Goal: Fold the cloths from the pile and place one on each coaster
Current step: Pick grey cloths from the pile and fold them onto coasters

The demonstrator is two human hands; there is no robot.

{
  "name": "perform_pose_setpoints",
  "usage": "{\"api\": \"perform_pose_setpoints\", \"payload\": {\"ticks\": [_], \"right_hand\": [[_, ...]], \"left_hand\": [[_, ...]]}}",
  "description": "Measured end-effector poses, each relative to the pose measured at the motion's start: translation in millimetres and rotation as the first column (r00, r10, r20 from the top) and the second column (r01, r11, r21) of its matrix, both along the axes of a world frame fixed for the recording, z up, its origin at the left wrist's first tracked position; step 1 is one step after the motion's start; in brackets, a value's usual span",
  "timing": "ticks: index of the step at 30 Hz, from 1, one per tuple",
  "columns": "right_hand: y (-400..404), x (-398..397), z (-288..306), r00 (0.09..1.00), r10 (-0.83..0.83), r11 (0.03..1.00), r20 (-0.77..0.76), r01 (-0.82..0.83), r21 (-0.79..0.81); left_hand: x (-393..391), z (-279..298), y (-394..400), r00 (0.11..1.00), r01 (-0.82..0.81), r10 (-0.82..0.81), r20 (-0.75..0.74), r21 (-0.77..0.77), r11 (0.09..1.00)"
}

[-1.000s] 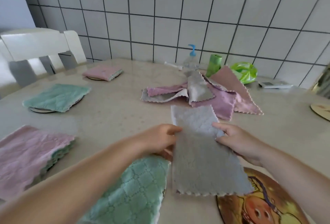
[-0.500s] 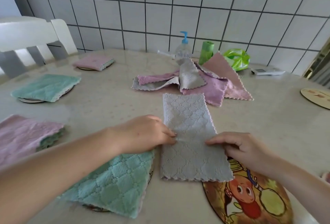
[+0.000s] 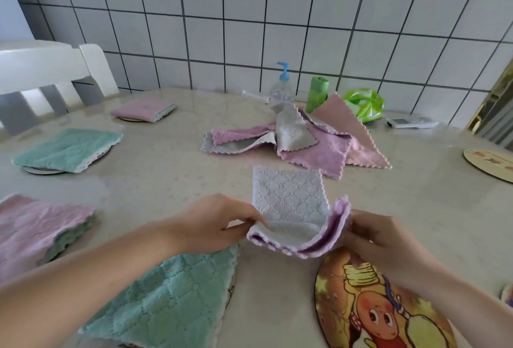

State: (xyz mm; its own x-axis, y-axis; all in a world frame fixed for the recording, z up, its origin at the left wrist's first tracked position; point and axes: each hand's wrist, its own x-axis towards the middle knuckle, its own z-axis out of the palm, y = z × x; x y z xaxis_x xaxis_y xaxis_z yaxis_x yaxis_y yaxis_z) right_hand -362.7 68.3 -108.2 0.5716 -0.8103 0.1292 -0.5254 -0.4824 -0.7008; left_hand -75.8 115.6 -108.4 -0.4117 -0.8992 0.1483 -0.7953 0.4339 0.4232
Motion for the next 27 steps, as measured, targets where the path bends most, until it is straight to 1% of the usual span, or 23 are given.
{"api": "perform_pose_setpoints", "payload": {"ticks": [1, 3, 6, 8, 10, 12, 13, 15, 16, 19, 23, 27], "right_hand": [[-1.3, 1.0, 2.5, 0.999, -0.019, 1.0, 0.034, 0.018, 0.022], [-7.1, 5.2, 6.0, 0.996, -0.063, 0.998, 0.065, 0.062, 0.026], [-23.4, 15.5, 5.9, 0.986, -0.138, 0.99, 0.089, 0.134, 0.043], [-38.9, 22.0, 1.0, 0.977, -0.199, 0.978, 0.078, 0.193, 0.085], [-53.5, 28.6, -4.5, 0.967, -0.248, 0.963, 0.059, 0.239, 0.128], [-65.3, 34.9, -7.9, 0.96, -0.278, 0.955, 0.012, 0.275, 0.115], [-71.0, 38.0, -9.6, 0.957, -0.289, 0.952, -0.012, 0.289, 0.101], [-81.8, 43.6, -13.0, 0.955, -0.292, 0.952, -0.048, 0.295, 0.083], [-87.2, 46.1, -14.9, 0.953, -0.292, 0.952, -0.074, 0.297, 0.069], [-100.8, 52.9, -17.8, 0.939, -0.303, 0.95, -0.162, 0.31, 0.022], [-110.7, 58.5, -19.0, 0.924, -0.307, 0.95, -0.228, 0.313, -0.01], [-115.5, 60.9, -17.4, 0.915, -0.311, 0.944, -0.258, 0.329, 0.028]], "left_hand": [[0.6, -0.9, 1.4, 0.998, 0.002, -0.002, -0.057, -0.009, 1.0], [1.8, -4.9, 2.2, 0.988, -0.057, 0.053, -0.147, -0.019, 0.998], [-0.4, -7.6, -6.7, 0.965, -0.159, 0.159, -0.21, 0.019, 0.987], [-4.3, -7.0, -14.6, 0.943, -0.2, 0.212, -0.256, 0.073, 0.977], [-6.7, -8.9, -22.0, 0.895, -0.219, 0.258, -0.363, 0.146, 0.965], [-11.0, -9.2, -27.5, 0.845, -0.22, 0.272, -0.461, 0.166, 0.961], [-12.9, -9.0, -29.0, 0.836, -0.219, 0.272, -0.477, 0.164, 0.962], [-16.3, -9.4, -32.4, 0.837, -0.223, 0.268, -0.477, 0.151, 0.963], [-17.8, -9.2, -34.2, 0.851, -0.226, 0.265, -0.453, 0.14, 0.964], [-18.2, -11.2, -42.8, 0.899, -0.28, 0.305, -0.315, 0.125, 0.952], [-18.2, -11.8, -55.7, 0.898, -0.347, 0.386, -0.212, 0.2, 0.916], [-19.3, -5.8, -65.4, 0.906, -0.37, 0.403, -0.129, 0.222, 0.902]]}}
